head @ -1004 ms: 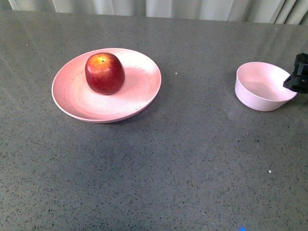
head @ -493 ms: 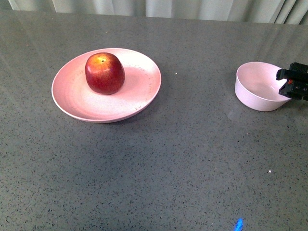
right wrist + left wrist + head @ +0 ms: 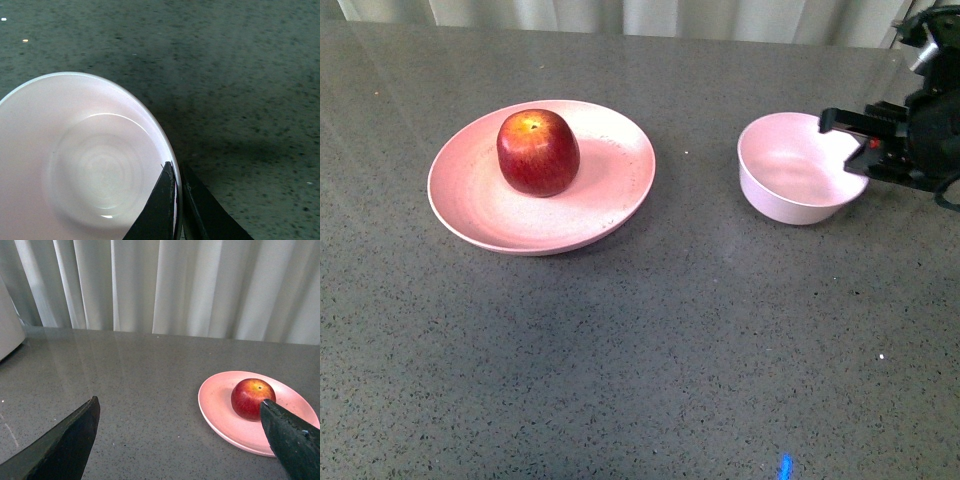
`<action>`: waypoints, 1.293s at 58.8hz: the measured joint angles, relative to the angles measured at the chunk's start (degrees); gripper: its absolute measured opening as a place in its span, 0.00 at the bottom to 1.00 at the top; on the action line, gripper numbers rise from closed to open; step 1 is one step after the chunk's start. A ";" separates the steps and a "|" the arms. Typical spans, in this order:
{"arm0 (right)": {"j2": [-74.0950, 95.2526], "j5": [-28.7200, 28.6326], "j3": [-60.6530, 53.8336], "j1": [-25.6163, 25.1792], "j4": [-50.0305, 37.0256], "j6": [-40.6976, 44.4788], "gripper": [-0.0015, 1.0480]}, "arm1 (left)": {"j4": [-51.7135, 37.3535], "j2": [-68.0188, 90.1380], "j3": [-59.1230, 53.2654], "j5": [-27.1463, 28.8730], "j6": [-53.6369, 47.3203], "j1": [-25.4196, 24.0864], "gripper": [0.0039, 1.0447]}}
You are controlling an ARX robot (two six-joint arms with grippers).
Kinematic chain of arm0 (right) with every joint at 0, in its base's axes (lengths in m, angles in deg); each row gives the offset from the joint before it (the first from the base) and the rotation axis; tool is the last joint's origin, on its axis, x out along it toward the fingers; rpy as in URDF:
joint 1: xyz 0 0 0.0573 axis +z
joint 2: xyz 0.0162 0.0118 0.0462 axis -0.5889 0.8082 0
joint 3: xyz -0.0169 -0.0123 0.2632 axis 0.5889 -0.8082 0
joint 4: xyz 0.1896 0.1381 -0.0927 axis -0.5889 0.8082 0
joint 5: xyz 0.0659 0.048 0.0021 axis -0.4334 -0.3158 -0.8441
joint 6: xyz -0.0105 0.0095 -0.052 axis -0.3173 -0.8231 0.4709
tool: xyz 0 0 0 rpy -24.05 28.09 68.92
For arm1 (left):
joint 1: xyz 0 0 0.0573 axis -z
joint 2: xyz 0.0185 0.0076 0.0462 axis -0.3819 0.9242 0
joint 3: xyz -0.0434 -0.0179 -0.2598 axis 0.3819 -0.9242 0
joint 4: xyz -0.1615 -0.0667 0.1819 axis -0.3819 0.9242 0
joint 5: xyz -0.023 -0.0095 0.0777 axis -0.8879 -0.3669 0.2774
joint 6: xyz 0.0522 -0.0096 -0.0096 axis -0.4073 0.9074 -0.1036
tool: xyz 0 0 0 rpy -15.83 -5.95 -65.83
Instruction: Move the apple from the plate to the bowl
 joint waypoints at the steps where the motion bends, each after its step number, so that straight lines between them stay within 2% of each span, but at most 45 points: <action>1: 0.37 0.00 0.85 0.81 0.09 -0.24 0.02 | 0.00 -0.02 0.00 0.00 0.00 0.00 0.92; 11: 4.87 -0.07 5.14 4.04 1.46 -2.40 0.02 | 0.00 -0.02 0.00 0.00 0.00 0.00 0.92; 25: 5.95 0.07 5.60 4.55 2.01 -3.17 0.02 | 0.00 0.00 0.00 0.00 0.00 0.00 0.92; 31: 5.70 -0.44 5.01 4.48 0.39 -4.04 0.22 | 0.00 -0.02 0.00 0.00 0.00 0.00 0.92; 43: 1.88 -0.33 2.67 3.58 -1.86 -5.14 0.49 | 0.00 -0.02 0.00 0.00 0.00 0.00 0.92; 55: -13.25 2.75 -6.58 1.84 -6.62 -4.37 0.89 | 0.00 -0.02 0.00 0.00 0.00 0.00 0.92; 57: -15.72 3.08 -8.31 1.64 -6.95 -4.11 0.92 | 0.00 0.00 0.00 0.00 0.00 0.00 0.92; 65: -25.49 6.25 -15.23 1.29 -8.70 -1.49 0.90 | 0.00 -0.02 0.00 0.00 0.00 0.00 0.92; 68: -28.70 9.53 -20.46 1.09 -19.82 2.86 0.82 | 0.00 -0.02 0.00 0.00 0.00 0.00 0.92; 71: -31.23 9.75 -25.20 0.63 -29.90 6.88 0.74 | 0.00 -0.02 0.00 0.00 0.00 0.00 0.92; 76: -34.69 9.40 -30.95 -0.26 -38.73 10.43 0.60 | 0.00 0.00 0.00 0.00 0.00 0.00 0.92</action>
